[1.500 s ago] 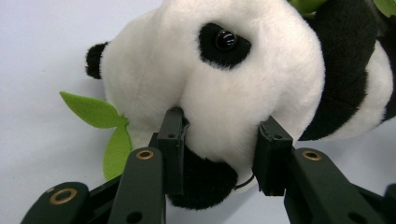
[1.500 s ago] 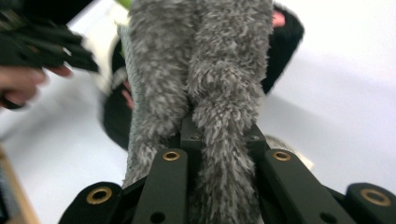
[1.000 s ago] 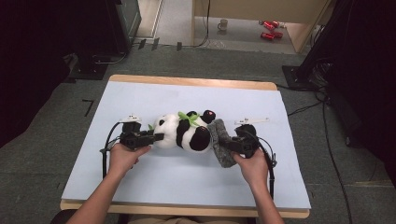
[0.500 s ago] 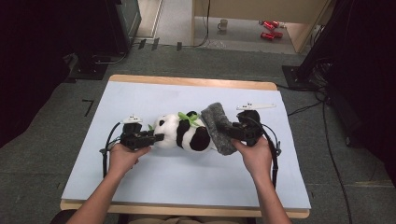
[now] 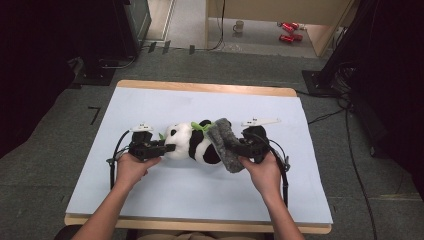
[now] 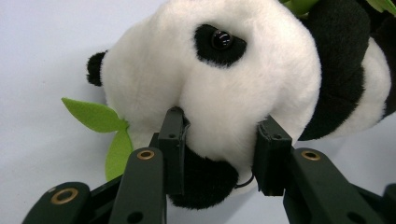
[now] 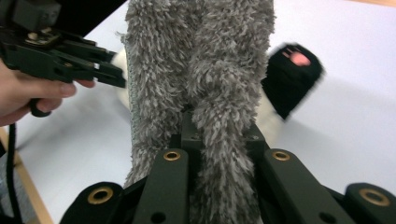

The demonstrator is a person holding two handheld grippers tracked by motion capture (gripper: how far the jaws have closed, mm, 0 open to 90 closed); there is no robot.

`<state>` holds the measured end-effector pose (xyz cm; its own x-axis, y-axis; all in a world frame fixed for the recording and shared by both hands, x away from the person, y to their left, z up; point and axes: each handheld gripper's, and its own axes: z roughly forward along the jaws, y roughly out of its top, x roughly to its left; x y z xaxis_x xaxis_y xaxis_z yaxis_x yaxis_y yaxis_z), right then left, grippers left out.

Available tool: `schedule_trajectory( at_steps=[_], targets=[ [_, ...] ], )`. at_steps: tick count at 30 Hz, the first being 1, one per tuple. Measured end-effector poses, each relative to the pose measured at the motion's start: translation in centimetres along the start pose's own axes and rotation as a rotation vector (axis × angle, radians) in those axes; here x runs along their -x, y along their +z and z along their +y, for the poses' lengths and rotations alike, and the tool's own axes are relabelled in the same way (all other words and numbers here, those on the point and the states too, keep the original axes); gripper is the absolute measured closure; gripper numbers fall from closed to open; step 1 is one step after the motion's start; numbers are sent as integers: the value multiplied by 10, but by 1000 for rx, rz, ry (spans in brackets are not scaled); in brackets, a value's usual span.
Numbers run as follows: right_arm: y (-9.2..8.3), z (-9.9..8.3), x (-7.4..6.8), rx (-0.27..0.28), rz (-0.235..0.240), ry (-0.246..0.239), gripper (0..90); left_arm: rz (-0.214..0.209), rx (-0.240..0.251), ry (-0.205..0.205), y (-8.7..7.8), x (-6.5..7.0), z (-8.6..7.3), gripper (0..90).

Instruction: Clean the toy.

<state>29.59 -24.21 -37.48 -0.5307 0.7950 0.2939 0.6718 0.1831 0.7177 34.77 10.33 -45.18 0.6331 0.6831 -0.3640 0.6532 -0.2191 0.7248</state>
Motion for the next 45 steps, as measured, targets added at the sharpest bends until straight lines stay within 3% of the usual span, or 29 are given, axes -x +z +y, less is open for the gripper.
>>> schedule_trajectory(
  at_steps=[4,7,10,16,20,22,24,27,31,35,38,41,45],
  targets=[
    [2,-17,7,-4,-29,20,795,-1,2,-4,0,-1,0,619],
    [13,-29,11,-21,-12,47,795,2,3,-6,0,-2,1,619],
    [19,-32,11,-8,-8,33,795,0,1,-9,0,-4,2,618],
    [35,-39,22,-65,-31,45,794,-2,2,-7,1,-4,4,617],
    [31,-37,31,-80,-74,58,793,-12,11,-24,0,-6,7,616],
    [23,-35,33,-53,-86,73,792,-15,12,-33,0,-6,8,616],
    [11,-29,28,8,-98,66,792,-13,15,-43,-1,-4,9,616],
    [-5,-15,16,61,-118,5,792,-3,9,-35,-3,0,10,620],
    [-17,-4,6,90,-82,-3,792,3,-2,-34,-5,6,10,625],
    [-27,11,-8,120,-33,-14,792,-2,1,-57,-5,15,6,625],
    [-26,18,-18,118,-9,-26,791,12,4,-45,-5,20,6,623],
    [-14,20,-28,83,19,-43,791,24,14,-36,-6,21,5,604],
    [9,15,-32,16,3,-66,791,27,27,-9,-6,21,5,563]
  ],
)
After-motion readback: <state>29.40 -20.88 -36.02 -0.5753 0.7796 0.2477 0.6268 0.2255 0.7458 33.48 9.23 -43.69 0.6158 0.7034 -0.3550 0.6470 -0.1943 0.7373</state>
